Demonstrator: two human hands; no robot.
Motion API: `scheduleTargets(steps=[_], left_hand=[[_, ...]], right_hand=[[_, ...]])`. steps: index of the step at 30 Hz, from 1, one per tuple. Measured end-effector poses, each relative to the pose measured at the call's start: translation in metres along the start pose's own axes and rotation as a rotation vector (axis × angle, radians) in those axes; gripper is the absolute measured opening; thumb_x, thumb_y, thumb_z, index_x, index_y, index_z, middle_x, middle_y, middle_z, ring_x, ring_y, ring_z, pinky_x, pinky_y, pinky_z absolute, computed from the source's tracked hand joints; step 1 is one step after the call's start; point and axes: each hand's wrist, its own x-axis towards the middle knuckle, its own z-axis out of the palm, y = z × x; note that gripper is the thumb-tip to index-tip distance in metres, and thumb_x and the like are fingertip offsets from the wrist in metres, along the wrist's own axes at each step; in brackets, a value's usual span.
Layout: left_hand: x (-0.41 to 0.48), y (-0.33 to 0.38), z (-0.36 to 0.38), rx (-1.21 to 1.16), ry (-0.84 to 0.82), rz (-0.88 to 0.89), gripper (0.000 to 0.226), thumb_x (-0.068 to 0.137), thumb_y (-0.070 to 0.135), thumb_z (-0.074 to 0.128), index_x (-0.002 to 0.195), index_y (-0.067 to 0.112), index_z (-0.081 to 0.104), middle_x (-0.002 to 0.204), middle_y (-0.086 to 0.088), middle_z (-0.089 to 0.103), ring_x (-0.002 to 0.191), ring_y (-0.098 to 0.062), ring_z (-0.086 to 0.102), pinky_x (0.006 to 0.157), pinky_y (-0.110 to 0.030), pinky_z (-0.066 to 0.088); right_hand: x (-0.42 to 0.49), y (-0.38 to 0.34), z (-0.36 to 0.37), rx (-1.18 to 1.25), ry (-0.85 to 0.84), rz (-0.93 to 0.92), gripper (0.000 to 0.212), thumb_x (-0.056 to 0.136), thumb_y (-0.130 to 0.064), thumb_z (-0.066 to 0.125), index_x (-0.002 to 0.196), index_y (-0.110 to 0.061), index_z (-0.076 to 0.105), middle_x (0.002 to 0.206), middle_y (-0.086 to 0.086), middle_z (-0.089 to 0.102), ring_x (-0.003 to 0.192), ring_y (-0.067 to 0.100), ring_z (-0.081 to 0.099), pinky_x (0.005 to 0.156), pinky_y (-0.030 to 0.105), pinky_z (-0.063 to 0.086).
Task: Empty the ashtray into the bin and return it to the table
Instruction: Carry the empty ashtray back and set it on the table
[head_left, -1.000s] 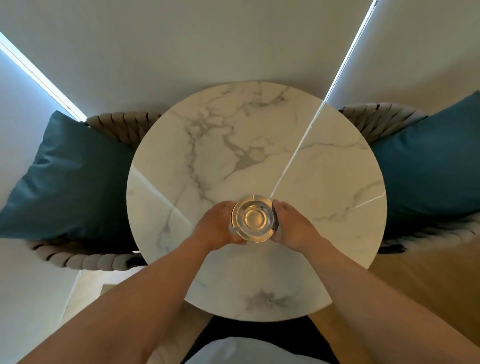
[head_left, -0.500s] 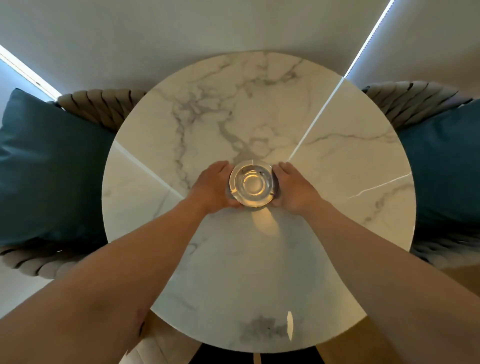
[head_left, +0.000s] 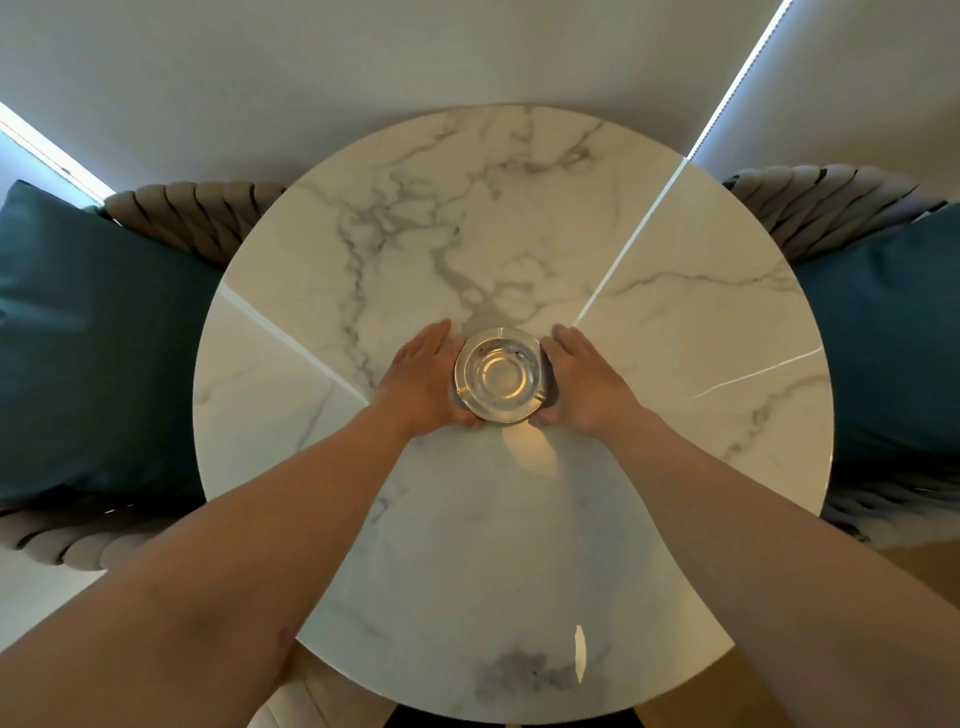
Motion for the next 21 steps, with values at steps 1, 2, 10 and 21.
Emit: scheduleTargets(steps=[1, 2, 10, 21], left_hand=[[-0.0004, -0.0002, 0.0001, -0.005, -0.004, -0.002, 0.12, 0.049, 0.057, 0.088, 0.147, 0.018, 0.03, 0.163, -0.009, 0.016, 0.151, -0.025, 0.011, 0.12, -0.041, 0.017], [-0.001, -0.0006, -0.0001, -0.01, -0.007, -0.003, 0.121, 0.048, 0.056, 0.088, 0.147, 0.018, 0.029, 0.163, -0.009, 0.016, 0.151, -0.024, 0.011, 0.12, -0.04, 0.017], [-0.0021, -0.0001, -0.0018, -0.028, 0.019, 0.003, 0.115, 0.054, 0.056, 0.087, 0.147, 0.018, 0.032, 0.162, -0.007, 0.019, 0.15, -0.023, 0.014, 0.12, -0.038, 0.017], [-0.0029, 0.0008, 0.0007, -0.025, 0.03, -0.014, 0.115, 0.054, 0.056, 0.087, 0.146, 0.017, 0.031, 0.161, -0.009, 0.021, 0.15, -0.024, 0.015, 0.119, -0.039, 0.017]], right_hand=[[-0.0004, 0.0002, -0.0007, 0.001, -0.013, 0.003, 0.104, 0.059, -0.04, 0.089, 0.144, -0.008, 0.038, 0.156, 0.009, 0.027, 0.15, 0.027, 0.018, 0.118, 0.039, 0.028], [-0.0008, 0.0005, -0.0016, 0.0, -0.022, 0.004, 0.109, 0.057, -0.04, 0.09, 0.146, -0.008, 0.036, 0.157, 0.008, 0.026, 0.15, 0.026, 0.017, 0.119, 0.038, 0.027], [-0.0015, 0.0024, -0.007, -0.002, -0.008, -0.028, 0.099, 0.06, -0.041, 0.09, 0.14, -0.008, 0.042, 0.145, 0.009, 0.038, 0.14, 0.026, 0.032, 0.113, 0.038, 0.033], [-0.0042, 0.0044, -0.0078, 0.005, 0.022, -0.058, 0.093, 0.062, -0.039, 0.089, 0.137, -0.007, 0.045, 0.141, 0.006, 0.042, 0.137, 0.024, 0.035, 0.111, 0.037, 0.036]])
